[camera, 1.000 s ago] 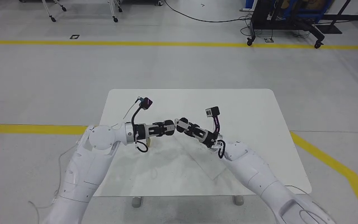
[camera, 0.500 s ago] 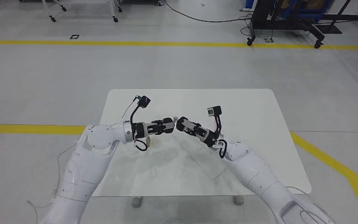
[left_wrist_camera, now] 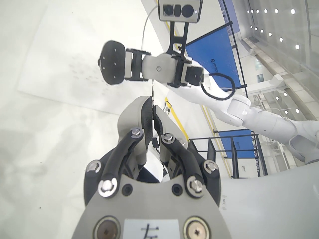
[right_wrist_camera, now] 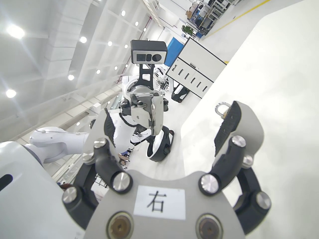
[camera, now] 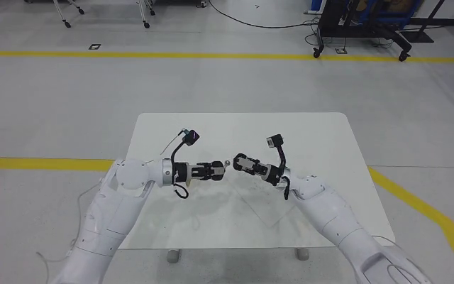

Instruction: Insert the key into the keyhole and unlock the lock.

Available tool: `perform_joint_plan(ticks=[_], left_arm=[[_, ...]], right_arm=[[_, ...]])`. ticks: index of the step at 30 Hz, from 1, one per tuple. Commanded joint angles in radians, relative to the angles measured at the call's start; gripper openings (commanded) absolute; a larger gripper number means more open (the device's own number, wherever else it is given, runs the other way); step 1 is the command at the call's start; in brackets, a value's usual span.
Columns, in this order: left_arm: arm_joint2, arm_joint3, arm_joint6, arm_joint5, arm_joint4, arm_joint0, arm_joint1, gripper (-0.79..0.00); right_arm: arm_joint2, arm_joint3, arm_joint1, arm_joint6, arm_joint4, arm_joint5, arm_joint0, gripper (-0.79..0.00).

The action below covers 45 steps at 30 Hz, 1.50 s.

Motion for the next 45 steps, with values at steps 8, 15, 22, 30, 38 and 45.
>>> perform_joint_plan(ticks=[8, 15, 22, 30, 38, 45], left_arm=[[0.035, 0.048, -0.055, 0.001, -0.059, -0.034, 0.0, -0.785], [0.059, 0.049, -0.066, -0.015, -0.024, -0.046, 0.004, -0.785], [0.075, 0.042, -0.062, -0.019, -0.007, -0.048, 0.008, -0.785], [0.083, 0.042, -0.062, -0.024, -0.012, -0.052, 0.014, -0.785], [0.093, 0.042, -0.058, -0.025, -0.011, -0.056, 0.019, -0.785], [0.1, 0.042, -0.053, -0.024, -0.01, -0.06, 0.023, -0.785]], right_arm=[[0.035, -0.023, 0.022, 0.191, 0.11, 0.06, -0.016, -0.246], [0.003, -0.004, 0.008, 0.214, 0.114, 0.073, 0.0, -0.419], [-0.004, 0.017, 0.0, 0.225, 0.121, 0.066, 0.012, -0.459], [-0.006, 0.027, -0.004, 0.235, 0.121, 0.064, 0.015, -0.557], [-0.009, 0.027, -0.008, 0.254, 0.123, 0.068, 0.017, -0.625], [-0.008, 0.017, -0.008, 0.265, 0.127, 0.074, 0.014, -0.702]])
